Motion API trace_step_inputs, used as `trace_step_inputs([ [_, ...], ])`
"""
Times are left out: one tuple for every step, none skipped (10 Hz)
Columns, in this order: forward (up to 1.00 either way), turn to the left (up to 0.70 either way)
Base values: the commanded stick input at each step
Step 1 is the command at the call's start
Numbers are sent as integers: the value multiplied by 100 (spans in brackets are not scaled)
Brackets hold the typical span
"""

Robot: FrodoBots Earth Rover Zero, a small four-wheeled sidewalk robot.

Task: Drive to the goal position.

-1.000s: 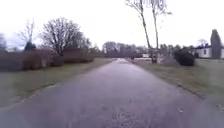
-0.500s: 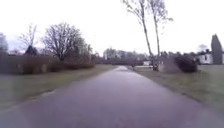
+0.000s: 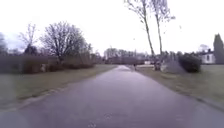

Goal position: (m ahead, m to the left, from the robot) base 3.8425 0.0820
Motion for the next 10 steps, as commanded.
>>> trace_step_inputs([
  [100, 0],
  [100, 0],
  [100, 0],
  [100, 0],
  [100, 0],
  [100, -19],
  [100, -40],
  [100, -26],
  [100, -1],
  [100, 0],
])
